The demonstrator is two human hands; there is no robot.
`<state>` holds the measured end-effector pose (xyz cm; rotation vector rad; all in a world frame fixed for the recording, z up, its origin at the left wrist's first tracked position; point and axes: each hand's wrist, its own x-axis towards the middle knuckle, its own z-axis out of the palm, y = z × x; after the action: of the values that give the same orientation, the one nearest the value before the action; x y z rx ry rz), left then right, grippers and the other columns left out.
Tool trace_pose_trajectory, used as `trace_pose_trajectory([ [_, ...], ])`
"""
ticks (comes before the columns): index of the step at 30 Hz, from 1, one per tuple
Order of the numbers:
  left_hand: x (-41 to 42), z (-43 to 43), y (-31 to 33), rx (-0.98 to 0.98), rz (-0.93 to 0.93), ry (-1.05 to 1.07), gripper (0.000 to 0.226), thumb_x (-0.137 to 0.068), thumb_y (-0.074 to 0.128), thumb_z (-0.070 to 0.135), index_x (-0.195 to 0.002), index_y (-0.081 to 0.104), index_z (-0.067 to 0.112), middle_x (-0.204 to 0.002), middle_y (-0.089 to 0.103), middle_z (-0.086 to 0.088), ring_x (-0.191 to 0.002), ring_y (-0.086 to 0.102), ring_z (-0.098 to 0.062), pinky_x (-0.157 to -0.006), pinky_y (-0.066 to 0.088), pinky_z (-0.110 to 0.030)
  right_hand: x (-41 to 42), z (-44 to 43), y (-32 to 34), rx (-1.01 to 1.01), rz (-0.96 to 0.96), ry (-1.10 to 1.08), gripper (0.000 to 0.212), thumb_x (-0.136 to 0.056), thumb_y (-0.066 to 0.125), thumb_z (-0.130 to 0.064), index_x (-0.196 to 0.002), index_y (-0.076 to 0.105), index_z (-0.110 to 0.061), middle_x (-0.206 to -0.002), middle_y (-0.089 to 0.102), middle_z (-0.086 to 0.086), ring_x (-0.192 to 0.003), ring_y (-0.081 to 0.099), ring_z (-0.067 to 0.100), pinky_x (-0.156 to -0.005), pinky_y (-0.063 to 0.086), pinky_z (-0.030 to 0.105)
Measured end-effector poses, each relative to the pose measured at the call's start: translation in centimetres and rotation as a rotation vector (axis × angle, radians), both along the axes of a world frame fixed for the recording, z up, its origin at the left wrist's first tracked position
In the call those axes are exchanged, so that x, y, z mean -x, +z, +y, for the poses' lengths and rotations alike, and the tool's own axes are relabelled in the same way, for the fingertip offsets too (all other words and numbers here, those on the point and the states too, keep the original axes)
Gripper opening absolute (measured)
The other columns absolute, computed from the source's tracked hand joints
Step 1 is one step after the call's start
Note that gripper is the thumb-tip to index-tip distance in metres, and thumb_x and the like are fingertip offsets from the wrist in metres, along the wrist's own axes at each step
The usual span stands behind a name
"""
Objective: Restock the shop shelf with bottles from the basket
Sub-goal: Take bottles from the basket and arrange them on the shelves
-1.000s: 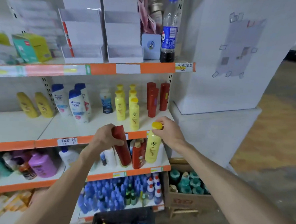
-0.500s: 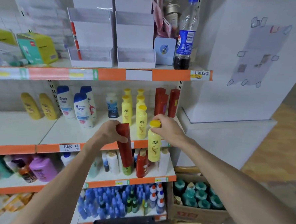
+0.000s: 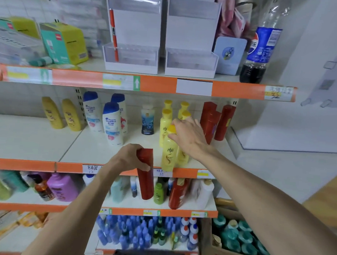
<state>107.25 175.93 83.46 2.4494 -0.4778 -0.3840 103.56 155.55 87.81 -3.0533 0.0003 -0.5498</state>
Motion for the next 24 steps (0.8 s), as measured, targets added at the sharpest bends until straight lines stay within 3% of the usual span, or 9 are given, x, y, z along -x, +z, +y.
trace_pose_trajectory([
  [6, -2.2, -0.4, -0.5, -0.014, -0.021, -0.037, 0.044, -0.060, 0.086, 0.027, -0.096, 0.065, 0.017, -0.087, 0.064, 0.001, -0.076, 0.058, -0.014, -0.059, 0.041, -0.019, -3.6, 0.7, -0.3, 0.113, -0.010, -0.003, 0.037, -0.093, 0.058, -0.044, -0.114, 0.059, -0.013, -0.102, 0.070, 0.004, -0.115, 0.043, 0.023, -0.099, 0.029, 0.040],
  [24, -5.2, -1.2, -1.9, -0.028, 0.025, -0.083, 0.052, -0.064, 0.085, 0.030, -0.108, 0.062, 0.016, -0.097, 0.065, 0.000, -0.087, 0.061, -0.017, -0.073, 0.048, -0.024, -7.4, -0.8, -2.7, 0.096, 0.039, -0.052, 0.039, -0.094, 0.057, -0.045, -0.114, 0.059, -0.012, -0.104, 0.069, 0.005, -0.117, 0.046, 0.023, -0.105, 0.025, 0.040],
])
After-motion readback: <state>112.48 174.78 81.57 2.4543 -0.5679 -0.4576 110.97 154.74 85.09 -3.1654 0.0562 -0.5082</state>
